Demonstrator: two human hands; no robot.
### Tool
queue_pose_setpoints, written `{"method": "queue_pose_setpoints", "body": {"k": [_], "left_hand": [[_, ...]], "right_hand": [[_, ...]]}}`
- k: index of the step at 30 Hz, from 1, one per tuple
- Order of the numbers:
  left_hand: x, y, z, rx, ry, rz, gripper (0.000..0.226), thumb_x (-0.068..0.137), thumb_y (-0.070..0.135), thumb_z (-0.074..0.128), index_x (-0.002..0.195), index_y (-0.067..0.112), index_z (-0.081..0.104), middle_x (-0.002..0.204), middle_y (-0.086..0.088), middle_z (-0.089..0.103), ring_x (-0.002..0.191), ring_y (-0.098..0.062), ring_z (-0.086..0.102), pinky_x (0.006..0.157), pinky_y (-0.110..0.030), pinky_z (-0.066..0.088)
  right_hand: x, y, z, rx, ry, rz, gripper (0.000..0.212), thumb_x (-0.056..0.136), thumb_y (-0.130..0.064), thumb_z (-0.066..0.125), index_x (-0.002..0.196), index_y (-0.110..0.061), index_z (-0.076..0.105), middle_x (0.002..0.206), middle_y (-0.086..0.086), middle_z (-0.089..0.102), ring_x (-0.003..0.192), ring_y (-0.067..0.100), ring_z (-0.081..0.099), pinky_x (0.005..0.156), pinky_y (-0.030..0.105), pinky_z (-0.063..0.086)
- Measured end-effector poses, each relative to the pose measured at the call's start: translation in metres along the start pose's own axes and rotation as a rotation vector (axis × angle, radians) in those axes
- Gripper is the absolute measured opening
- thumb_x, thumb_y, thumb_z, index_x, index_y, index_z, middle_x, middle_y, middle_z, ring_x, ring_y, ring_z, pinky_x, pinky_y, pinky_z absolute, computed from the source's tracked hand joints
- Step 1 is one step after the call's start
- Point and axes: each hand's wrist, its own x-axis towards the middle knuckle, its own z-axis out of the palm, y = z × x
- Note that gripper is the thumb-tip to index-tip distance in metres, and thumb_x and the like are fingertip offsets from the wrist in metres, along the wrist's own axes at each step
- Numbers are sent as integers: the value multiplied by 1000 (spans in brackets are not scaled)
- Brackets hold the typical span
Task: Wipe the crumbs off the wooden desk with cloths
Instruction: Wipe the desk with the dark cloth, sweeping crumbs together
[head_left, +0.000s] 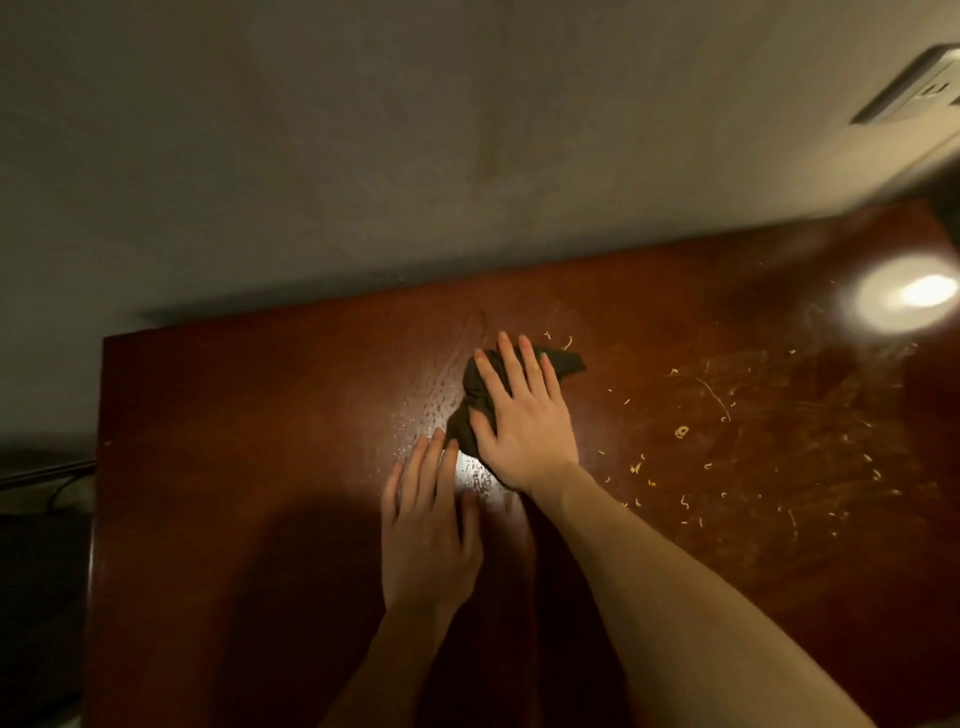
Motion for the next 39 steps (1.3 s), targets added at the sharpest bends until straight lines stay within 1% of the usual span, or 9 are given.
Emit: {"method": "queue_pose_setpoints", "body": {"k": [6,11,15,21,27,31,33,36,39], "left_hand": [[0,2,4,-67,116,23,53,108,32,43,157,12,44,165,-2,41,157,-12,26,129,-42,21],[0,2,7,-70,146,17,55,105,33,47,156,11,46,164,-1,42,157,-10,27,130,-38,16],[1,1,6,-72,144,2,57,103,35,49,156,13,47,165,1,41,157,-8,25,130,-36,15],[2,3,4,-14,106,6,61,103,39,44,158,13,43,168,0,36,158,-9,20,130,-40,15],[6,5,5,17,68,-31,60,103,39,41,158,15,43,165,-1,40,155,-12,30,130,-40,18],[24,8,3,111,134,-64,52,99,32,40,143,7,53,134,-12,64,122,-31,60,110,-47,43],[47,16,-1,136,190,-161,44,96,26,42,134,7,52,116,-12,61,103,-32,57,92,-49,48],[73,26,1,79,263,-290,38,101,19,47,137,9,51,126,-13,58,113,-33,53,95,-49,45],[78,23,13,133,282,-239,46,104,30,46,146,13,49,146,-12,52,134,-31,45,111,-48,35]], "right_hand": [[76,33,-12,-173,51,-43,72,103,-58,24,165,-22,23,173,13,17,161,31,7,130,52,0],[91,43,-16,-242,53,-1,78,103,-58,18,163,-9,25,170,23,18,160,35,9,129,51,2],[67,44,-13,-114,62,117,77,104,-53,19,164,-5,21,170,26,10,160,38,4,130,50,5],[-16,32,-6,10,35,-13,71,106,-48,27,165,-9,19,172,20,3,161,32,-6,131,47,1],[-57,-3,2,50,-42,-153,70,100,-40,39,162,-11,28,172,17,15,161,30,5,130,44,-2],[-25,-7,0,82,-16,-335,66,99,-37,55,158,-10,40,169,16,27,159,29,17,130,39,2],[4,-4,0,83,-6,-409,64,99,-35,58,156,-9,44,167,16,31,158,30,21,130,37,1],[53,0,-1,38,-21,-453,64,101,-36,50,157,-9,42,168,16,31,158,31,21,131,38,3],[92,8,-5,10,-34,-445,71,96,-43,29,156,-9,44,165,16,35,156,32,27,131,43,12]]}}
